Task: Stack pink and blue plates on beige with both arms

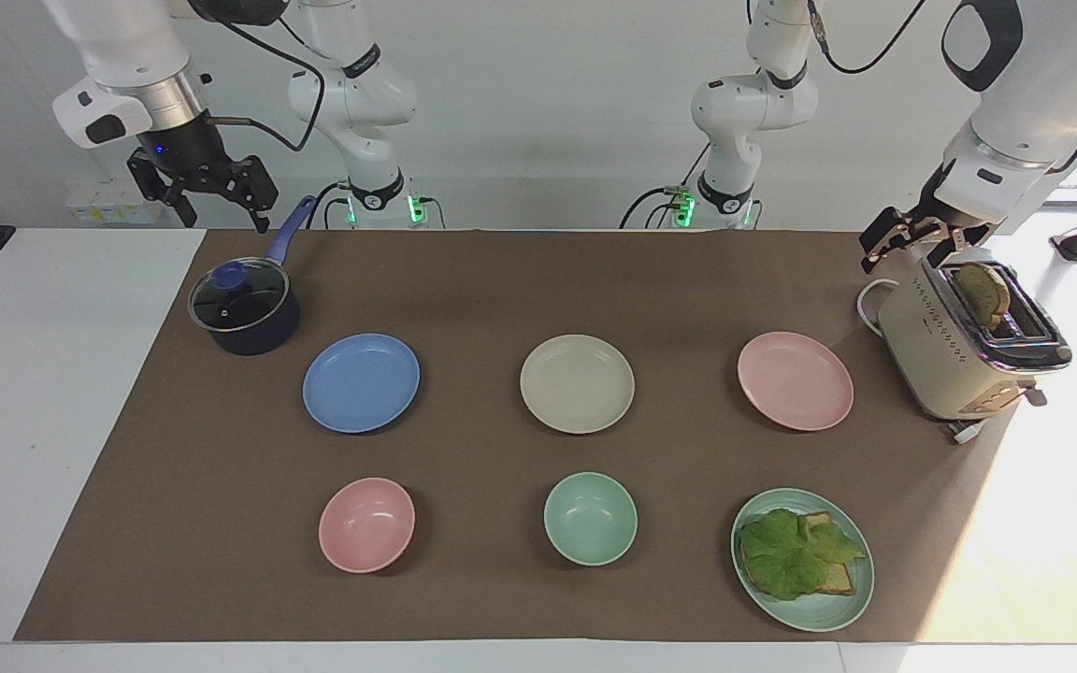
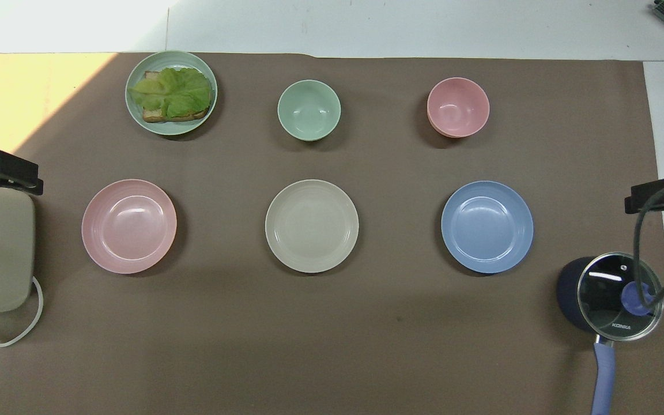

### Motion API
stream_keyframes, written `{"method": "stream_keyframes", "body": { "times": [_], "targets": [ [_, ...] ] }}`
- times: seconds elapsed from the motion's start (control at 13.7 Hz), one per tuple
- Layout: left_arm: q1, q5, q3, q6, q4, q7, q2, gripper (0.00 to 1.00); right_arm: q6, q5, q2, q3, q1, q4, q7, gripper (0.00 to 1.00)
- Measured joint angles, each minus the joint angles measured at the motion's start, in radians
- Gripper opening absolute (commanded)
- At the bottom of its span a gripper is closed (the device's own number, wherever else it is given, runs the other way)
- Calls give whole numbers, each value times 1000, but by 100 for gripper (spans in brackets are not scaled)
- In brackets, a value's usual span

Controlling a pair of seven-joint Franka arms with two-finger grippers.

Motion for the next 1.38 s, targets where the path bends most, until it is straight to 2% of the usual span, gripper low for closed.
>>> {"method": "stream_keyframes", "body": {
  "times": [0.73, 1.38],
  "targets": [
    [-3, -31, 0, 0, -9, -1, -3, 100, 0, 0, 0, -1, -1, 1, 0, 100],
    [-3, -36, 4, 188, -194, -1, -1, 100, 0, 0, 0, -2, -2, 1, 0, 100]
  ]
}}
